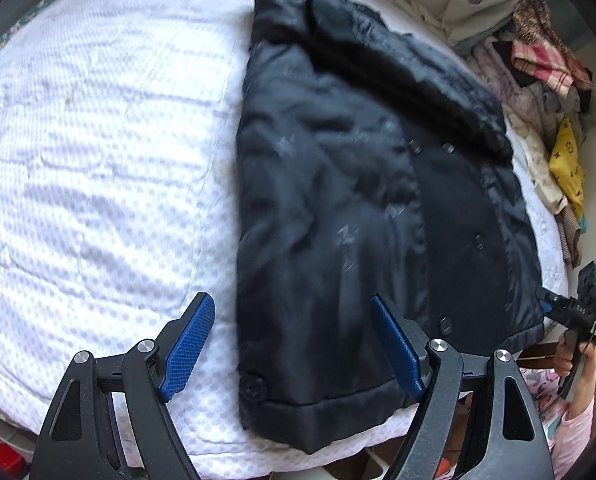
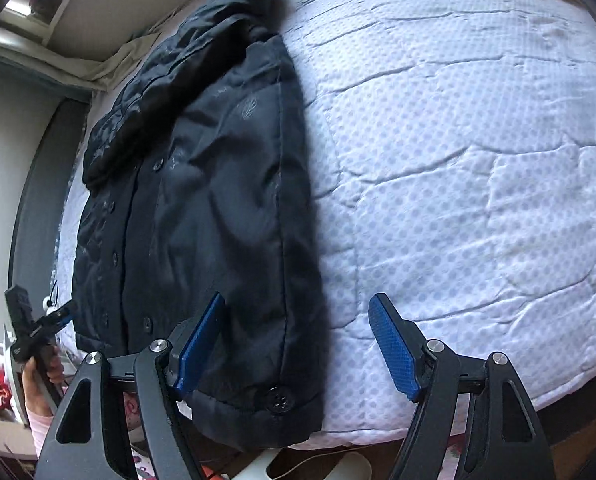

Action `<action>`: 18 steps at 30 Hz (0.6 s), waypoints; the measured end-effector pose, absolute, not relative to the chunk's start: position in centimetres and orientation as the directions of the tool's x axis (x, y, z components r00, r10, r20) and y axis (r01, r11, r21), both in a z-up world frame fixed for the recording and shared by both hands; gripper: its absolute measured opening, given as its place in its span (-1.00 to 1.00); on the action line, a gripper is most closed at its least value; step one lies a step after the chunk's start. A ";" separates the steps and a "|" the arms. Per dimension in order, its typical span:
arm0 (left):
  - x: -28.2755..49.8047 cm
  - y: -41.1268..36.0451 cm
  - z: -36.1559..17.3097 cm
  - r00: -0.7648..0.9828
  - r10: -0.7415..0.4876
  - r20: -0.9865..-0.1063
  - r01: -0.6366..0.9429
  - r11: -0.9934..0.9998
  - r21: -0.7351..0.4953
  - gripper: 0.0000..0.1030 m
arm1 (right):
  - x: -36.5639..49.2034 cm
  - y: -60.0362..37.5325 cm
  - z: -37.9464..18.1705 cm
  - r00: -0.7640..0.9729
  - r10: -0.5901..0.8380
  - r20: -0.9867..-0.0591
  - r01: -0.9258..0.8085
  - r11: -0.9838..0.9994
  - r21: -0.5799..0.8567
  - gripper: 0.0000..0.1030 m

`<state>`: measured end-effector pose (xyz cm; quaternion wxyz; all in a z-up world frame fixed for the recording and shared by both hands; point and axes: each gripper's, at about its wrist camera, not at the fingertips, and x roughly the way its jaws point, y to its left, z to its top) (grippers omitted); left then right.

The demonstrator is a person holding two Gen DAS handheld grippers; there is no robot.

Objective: Fold large clothes
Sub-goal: 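Move both tools to the jacket hem and close them on it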

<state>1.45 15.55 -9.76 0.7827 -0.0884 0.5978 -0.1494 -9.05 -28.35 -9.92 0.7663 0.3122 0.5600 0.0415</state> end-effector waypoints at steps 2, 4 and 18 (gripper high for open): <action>1.3 15.7 -10.5 0.215 -0.360 -0.908 0.118 0.932 -0.342 0.61 | -8.8 -27.8 -10.0 0.365 0.422 -0.830 0.269 0.806 0.528 0.45; 1.1 15.6 -10.6 0.214 -0.372 -0.903 0.126 0.927 -0.352 0.61 | -8.8 -27.4 -10.1 0.360 0.426 -0.830 0.257 0.810 0.527 0.45; -0.2 14.2 -10.2 0.210 -0.417 -0.885 0.195 0.904 -0.380 -0.51 | -8.3 -24.6 -10.3 0.312 0.462 -0.830 0.165 0.834 0.526 -0.56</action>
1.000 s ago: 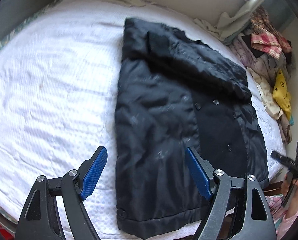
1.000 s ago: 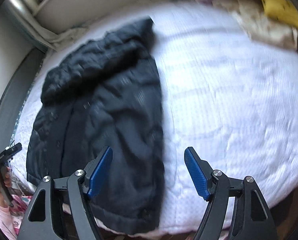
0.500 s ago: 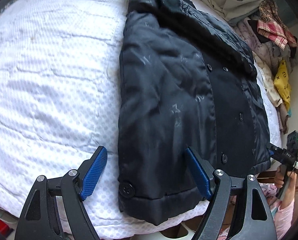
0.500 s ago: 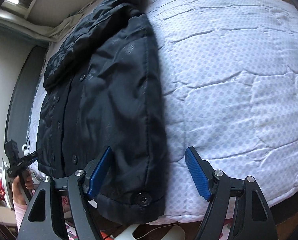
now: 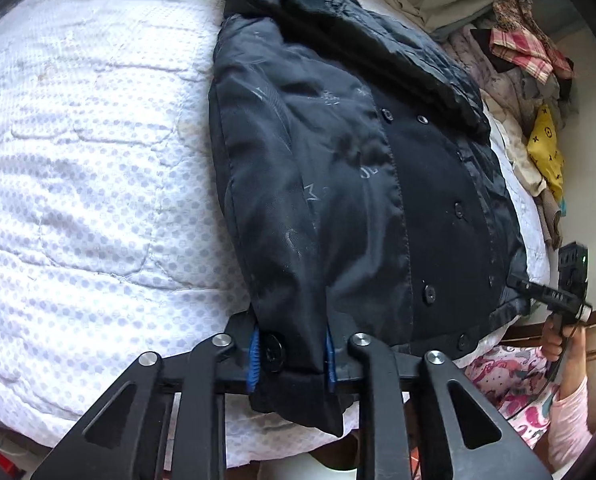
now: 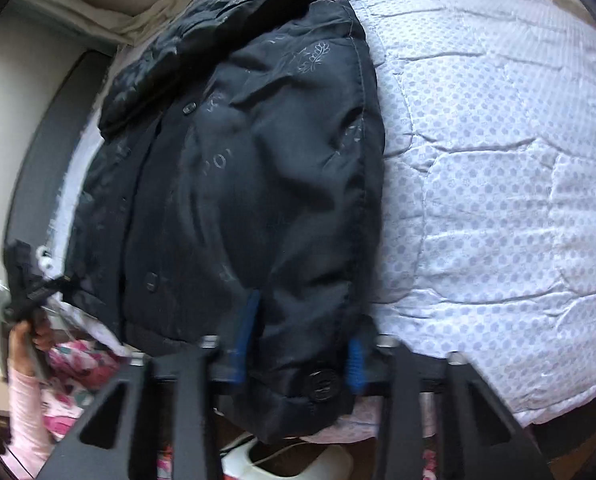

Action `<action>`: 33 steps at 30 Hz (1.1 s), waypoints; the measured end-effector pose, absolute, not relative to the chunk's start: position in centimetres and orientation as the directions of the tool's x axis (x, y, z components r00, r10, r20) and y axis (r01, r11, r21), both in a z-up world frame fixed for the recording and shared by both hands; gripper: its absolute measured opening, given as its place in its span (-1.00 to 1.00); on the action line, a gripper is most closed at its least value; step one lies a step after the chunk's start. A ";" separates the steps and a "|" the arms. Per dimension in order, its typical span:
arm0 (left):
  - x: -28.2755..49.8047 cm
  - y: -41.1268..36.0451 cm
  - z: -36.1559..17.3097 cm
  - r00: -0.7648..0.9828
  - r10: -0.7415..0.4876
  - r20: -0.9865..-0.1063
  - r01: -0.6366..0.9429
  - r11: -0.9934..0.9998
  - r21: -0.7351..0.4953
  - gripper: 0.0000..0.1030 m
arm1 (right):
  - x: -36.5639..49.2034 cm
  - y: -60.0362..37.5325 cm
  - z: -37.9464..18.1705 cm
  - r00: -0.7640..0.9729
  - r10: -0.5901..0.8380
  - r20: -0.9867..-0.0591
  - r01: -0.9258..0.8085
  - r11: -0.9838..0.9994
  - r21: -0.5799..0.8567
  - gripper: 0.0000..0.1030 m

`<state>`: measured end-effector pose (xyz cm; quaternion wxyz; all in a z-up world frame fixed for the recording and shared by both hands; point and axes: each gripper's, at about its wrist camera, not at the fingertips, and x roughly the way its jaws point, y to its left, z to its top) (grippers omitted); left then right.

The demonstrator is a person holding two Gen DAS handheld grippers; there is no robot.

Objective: Fold large clothes
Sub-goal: 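Move both tools to the jacket hem and close them on it, then lift the hem with both tools and fold it toward the collar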

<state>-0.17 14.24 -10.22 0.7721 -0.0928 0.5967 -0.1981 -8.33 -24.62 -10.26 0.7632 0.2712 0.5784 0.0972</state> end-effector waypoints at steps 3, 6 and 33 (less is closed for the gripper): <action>-0.7 14.3 -9.5 0.234 -0.426 -0.874 0.199 0.901 -0.385 -0.55 | -8.1 -24.5 -9.7 0.319 0.479 -0.818 0.149 0.827 0.543 -0.74; -1.6 14.9 -8.4 0.256 -0.464 -0.848 0.183 0.885 -0.429 -0.56 | -8.6 -23.9 -8.3 0.347 0.455 -0.820 0.096 0.852 0.514 -0.78; 3.4 16.2 2.3 0.383 -0.679 -0.626 0.131 0.711 -0.691 -0.58 | -8.1 -28.5 1.6 0.536 0.534 -0.654 0.110 0.724 0.681 -0.80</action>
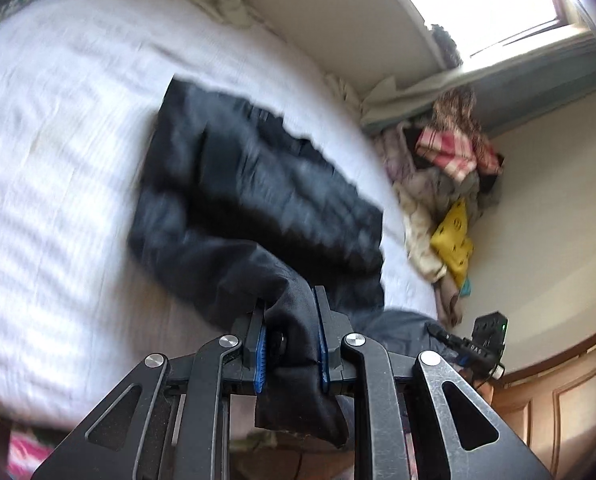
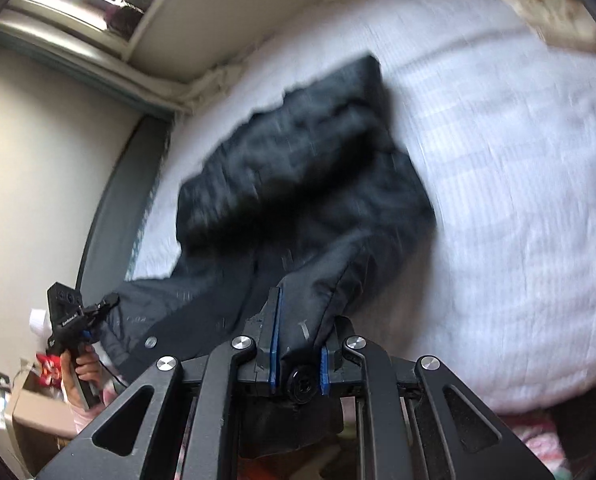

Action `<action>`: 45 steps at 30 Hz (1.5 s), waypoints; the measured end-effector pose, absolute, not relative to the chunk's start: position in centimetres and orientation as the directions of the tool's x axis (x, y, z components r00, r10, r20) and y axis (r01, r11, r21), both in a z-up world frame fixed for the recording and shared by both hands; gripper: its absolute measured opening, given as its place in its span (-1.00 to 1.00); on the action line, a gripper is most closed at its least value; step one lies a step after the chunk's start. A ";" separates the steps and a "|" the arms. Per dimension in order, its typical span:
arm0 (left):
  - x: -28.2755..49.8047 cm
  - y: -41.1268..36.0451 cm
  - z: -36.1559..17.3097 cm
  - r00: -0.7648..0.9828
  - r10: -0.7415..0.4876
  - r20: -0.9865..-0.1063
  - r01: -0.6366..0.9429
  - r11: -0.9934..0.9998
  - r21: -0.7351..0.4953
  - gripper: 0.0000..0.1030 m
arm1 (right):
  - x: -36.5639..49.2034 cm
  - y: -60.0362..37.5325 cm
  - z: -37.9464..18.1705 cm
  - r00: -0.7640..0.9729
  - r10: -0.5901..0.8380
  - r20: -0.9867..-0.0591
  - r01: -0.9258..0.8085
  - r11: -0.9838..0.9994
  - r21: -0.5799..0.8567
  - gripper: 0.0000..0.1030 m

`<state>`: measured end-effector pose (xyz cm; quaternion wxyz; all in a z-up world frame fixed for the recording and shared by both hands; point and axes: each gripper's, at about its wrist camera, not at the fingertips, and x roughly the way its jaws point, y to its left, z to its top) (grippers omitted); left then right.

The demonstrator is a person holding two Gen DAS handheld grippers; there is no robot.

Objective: Fold large clothes
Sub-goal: 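Lift the hem with both tools and fold it toward the collar, then open both tools and regrasp the folded hem edge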

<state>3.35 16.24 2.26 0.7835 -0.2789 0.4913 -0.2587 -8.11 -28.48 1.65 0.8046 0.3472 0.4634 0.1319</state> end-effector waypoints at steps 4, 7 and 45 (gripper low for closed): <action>8.1 15.6 2.9 0.428 -0.667 -0.610 0.109 0.708 -0.698 -0.58 | -3.2 -29.0 3.3 0.581 0.503 -0.640 0.116 0.727 0.677 -0.80; 11.9 15.3 2.1 0.460 -0.645 -0.611 0.076 0.714 -0.696 -0.58 | 0.7 -30.0 3.3 0.609 0.480 -0.631 0.143 0.717 0.682 -0.80; 18.8 19.1 0.9 0.688 -0.523 -0.503 0.080 0.744 -0.664 0.77 | 11.8 -32.8 -2.0 0.706 0.424 -0.567 0.268 0.581 0.768 0.17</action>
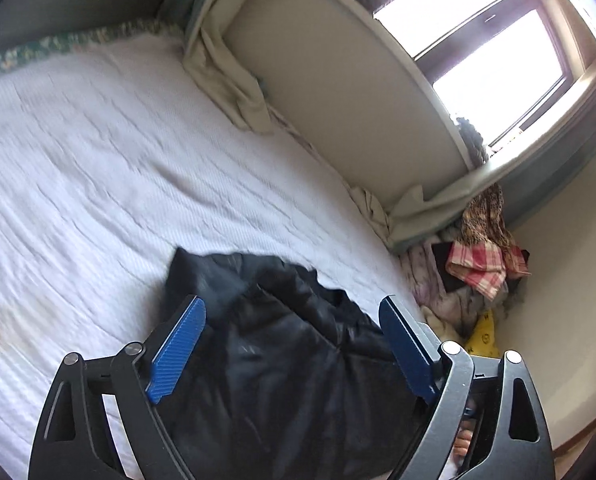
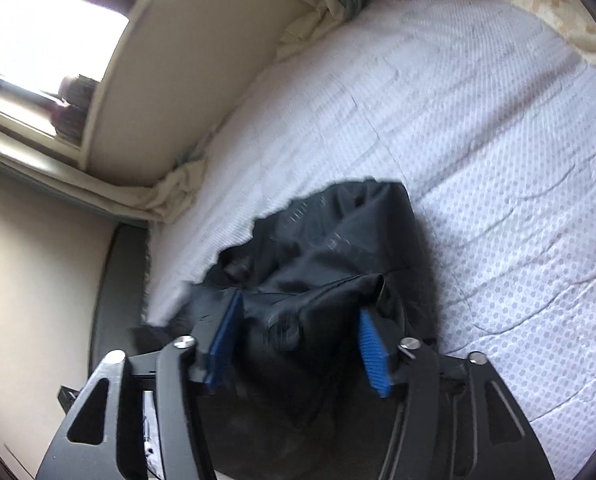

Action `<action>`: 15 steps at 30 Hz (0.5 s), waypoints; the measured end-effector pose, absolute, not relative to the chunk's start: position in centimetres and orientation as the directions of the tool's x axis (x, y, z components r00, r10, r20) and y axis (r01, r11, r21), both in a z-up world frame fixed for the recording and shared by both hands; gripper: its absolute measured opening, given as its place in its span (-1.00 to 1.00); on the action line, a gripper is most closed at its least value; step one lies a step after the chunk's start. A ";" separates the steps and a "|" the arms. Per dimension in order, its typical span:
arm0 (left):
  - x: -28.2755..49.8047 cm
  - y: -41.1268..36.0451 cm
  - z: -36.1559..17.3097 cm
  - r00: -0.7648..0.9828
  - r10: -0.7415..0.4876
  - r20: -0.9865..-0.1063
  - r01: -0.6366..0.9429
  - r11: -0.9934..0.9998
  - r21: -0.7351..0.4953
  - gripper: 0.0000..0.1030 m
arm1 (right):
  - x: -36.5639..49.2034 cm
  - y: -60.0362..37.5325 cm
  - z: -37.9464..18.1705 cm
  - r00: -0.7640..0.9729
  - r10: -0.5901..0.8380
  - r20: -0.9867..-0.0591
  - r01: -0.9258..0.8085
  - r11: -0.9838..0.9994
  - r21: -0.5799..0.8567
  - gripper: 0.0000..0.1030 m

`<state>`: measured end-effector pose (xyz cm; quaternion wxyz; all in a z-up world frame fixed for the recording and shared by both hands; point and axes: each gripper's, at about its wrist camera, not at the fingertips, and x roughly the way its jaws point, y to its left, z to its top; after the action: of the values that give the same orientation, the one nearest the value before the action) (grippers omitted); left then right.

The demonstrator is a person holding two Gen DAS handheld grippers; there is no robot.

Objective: Fold large clothes
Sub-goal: 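Open both tools and regrasp the folded hem edge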

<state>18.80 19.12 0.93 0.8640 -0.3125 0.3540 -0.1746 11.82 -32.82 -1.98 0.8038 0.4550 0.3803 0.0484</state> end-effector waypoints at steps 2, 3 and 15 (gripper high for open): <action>18.9 19.1 0.8 0.689 -0.504 -0.521 0.068 0.760 -0.646 0.77 | 11.1 -33.4 -0.4 0.745 0.385 -0.545 0.244 0.603 0.759 0.27; 19.0 18.8 0.6 0.687 -0.490 -0.537 0.063 0.777 -0.627 0.77 | 10.7 -33.7 0.4 0.759 0.365 -0.539 0.232 0.621 0.748 0.28; 20.9 14.4 -2.8 0.595 -0.413 -0.689 0.087 0.886 -0.456 0.73 | 12.9 -31.3 0.9 0.708 0.167 -0.686 0.217 0.873 0.436 0.29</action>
<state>20.94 14.43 -2.82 0.8723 -0.1913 0.4266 -0.1432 12.92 -31.34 0.92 0.8893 0.2513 0.3817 -0.0138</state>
